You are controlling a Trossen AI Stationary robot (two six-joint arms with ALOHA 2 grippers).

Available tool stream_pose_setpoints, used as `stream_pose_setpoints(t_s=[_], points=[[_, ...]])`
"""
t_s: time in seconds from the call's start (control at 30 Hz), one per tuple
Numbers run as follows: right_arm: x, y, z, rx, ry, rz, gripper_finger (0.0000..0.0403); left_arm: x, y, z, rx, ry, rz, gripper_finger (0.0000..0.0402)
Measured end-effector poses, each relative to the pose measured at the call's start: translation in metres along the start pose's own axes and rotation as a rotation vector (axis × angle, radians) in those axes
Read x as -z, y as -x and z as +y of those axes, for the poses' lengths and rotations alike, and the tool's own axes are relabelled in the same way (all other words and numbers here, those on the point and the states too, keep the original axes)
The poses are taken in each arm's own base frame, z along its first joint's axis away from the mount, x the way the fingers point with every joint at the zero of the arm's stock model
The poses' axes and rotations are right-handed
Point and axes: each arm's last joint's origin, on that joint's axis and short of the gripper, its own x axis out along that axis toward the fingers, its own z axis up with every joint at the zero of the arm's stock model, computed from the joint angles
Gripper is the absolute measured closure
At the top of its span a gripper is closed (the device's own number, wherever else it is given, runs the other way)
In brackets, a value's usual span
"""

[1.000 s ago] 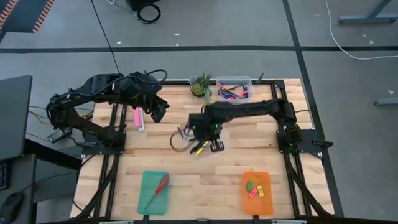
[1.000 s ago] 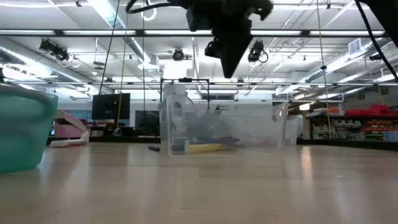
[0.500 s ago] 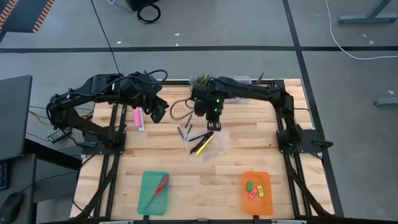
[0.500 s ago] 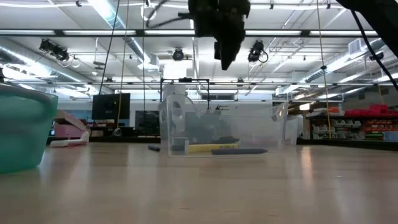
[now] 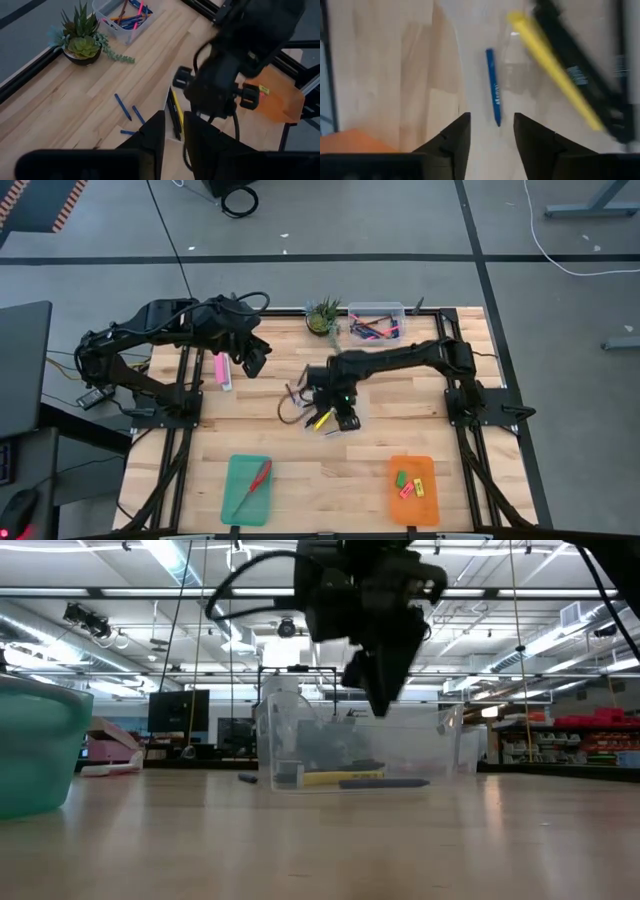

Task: Sort crayons/erasers/pens/pencils in bins
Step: Put the blue crayon into the right transparent bin

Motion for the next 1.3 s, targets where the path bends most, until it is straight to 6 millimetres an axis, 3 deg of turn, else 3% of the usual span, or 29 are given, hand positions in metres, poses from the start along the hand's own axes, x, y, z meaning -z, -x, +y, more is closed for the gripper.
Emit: stream_pose_setpoints(t_s=[0.17,0.37,0.5,0.6,0.83,0.97,1.1,1.3], points=[[0.008,-0.029,0.001,-0.042,0.034,0.0,0.0244,-0.001,0.0,0.0,0.005,0.003,-0.009,0.0325],[0.006,-0.025,-0.004,-0.044,-0.017,-0.021,0.0254,-0.005,-0.004,0.003,-0.032,0.004,-0.028,0.0322],[0.008,-0.001,-0.005,-0.048,-0.143,0.037,0.0256,-0.01,-0.022,0.006,-0.052,-0.014,0.008,0.0316],[0.016,0.027,0.001,-0.05,-0.203,0.078,0.0256,-0.009,-0.036,0.01,-0.088,-0.026,0.099,0.0305],[0.046,0.092,0.043,0.02,-0.179,-0.1,0.0256,0.0,-0.079,0.03,-0.166,-0.157,0.225,0.0279],[0.071,0.12,0.066,0.104,-0.157,-0.225,0.0256,0.018,-0.12,0.046,-0.048,-0.1,0.282,0.0273],[0.088,0.132,0.079,0.158,-0.184,-0.367,0.0256,0.032,-0.154,0.045,0.128,-0.079,0.229,0.0271],[0.105,0.132,0.078,0.187,-0.274,-0.438,0.0256,0.053,-0.194,0.037,0.158,-0.108,0.266,0.026]])
